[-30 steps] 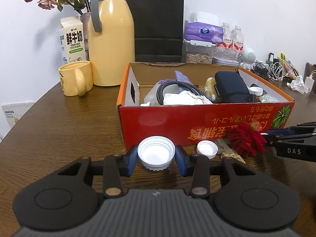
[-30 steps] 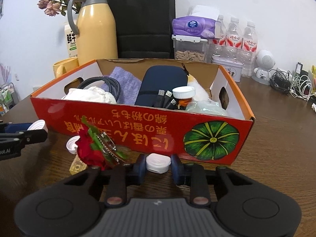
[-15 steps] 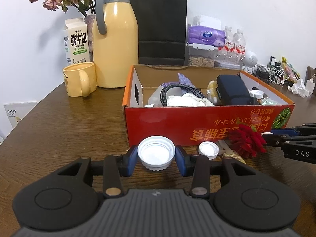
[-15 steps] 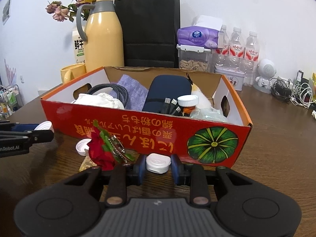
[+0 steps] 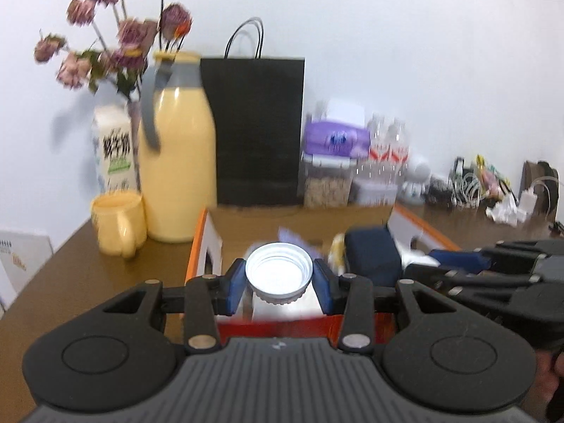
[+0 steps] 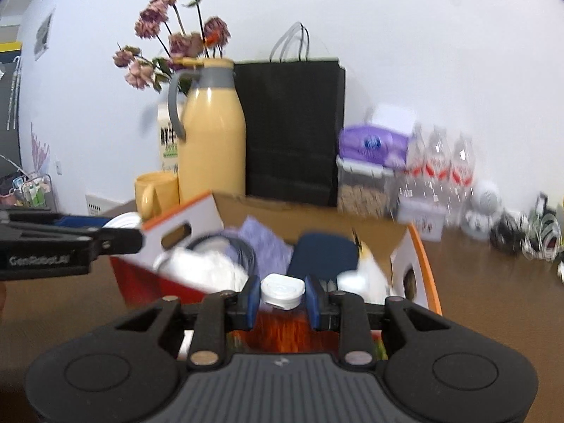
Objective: Organize objects
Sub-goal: 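Carry both white caps over the box and open both grippers, then withdraw both grippers from the box toward the red flower keychain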
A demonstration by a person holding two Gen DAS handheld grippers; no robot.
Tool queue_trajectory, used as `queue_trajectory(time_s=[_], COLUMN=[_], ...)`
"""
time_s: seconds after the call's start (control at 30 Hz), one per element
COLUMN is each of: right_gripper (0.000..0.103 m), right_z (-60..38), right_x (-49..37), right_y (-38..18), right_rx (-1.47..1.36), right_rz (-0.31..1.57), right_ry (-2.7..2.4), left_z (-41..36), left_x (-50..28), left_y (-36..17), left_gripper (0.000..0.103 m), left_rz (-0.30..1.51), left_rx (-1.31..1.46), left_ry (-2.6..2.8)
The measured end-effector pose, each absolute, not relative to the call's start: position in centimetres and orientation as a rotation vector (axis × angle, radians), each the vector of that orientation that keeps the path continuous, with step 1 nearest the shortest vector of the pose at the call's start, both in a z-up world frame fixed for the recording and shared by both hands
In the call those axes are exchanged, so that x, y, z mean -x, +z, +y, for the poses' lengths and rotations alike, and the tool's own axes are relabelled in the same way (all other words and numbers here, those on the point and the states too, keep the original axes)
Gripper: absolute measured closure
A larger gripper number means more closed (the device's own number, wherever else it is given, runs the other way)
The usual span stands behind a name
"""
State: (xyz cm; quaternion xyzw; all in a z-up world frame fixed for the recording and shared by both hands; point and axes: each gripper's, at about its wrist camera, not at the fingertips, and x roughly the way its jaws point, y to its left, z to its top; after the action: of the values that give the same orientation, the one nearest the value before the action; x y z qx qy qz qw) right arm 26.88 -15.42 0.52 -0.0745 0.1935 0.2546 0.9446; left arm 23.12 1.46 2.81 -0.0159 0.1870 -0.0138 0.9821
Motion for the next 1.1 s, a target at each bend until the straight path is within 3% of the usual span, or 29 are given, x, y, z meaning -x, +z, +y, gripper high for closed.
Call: queue_trajectory(time_s=[0.23, 0.7, 0.77, 0.8, 0.83, 0.87, 0.9, 0.93, 0.97, 1.07, 1.1], right_gripper=[0.077, 0.077, 0.076, 0.076, 0.072, 0.058, 0.048, 0.029, 0.017, 0.0, 0.0], right_z=[-13.0, -13.4, -13.6, -13.7, -13.8, -13.9, -14.1, -14.3, -14.4, -14.7, -14.8], right_x=[-31.6, -34.8, -34.7, -34.7, -34.6, -34.5, -34.4, -34.2, -34.1, -34.1, -34.0], right_y=[1.9, -0.8, -0.9, -0.9, -0.8, -0.8, -0.7, -0.6, -0.5, -0.3, -0.3], right_rx=[0.118, 0.117, 0.118, 0.119, 0.12, 0.121, 0.116, 0.111, 0.109, 0.101, 0.099], right_rz=[0.368, 0.419, 0.427, 0.429, 0.428, 0.429, 0.425, 0.417, 0.408, 0.409, 0.412], right_ry=[0.473, 0.431, 0.426, 0.423, 0.418, 0.412, 0.402, 0.389, 0.374, 0.364, 0.366], left_z=[0.5, 0.7, 0.6, 0.6, 0.6, 0.7, 0.7, 0.8, 0.8, 1.1, 1.1], left_x=[-28.2, -31.4, -31.2, -31.1, -30.9, -30.7, -30.5, -30.4, -30.3, -30.2, -30.2], left_y=[4.6, 1.5, 1.5, 1.6, 1.7, 1.8, 1.9, 2.1, 2.2, 2.5, 2.5], left_gripper=[0.062, 0.062, 0.052, 0.031, 0.008, 0.0, 0.0, 0.0, 0.0, 0.0, 0.0], left_rz=[0.341, 0.403, 0.397, 0.392, 0.383, 0.367, 0.347, 0.34, 0.339, 0.334, 0.336], left_rx=[0.068, 0.057, 0.044, 0.037, 0.035, 0.034, 0.034, 0.033, 0.037, 0.049, 0.05], left_ry=[0.013, 0.041, 0.046, 0.055, 0.069, 0.083, 0.091, 0.093, 0.092, 0.102, 0.103])
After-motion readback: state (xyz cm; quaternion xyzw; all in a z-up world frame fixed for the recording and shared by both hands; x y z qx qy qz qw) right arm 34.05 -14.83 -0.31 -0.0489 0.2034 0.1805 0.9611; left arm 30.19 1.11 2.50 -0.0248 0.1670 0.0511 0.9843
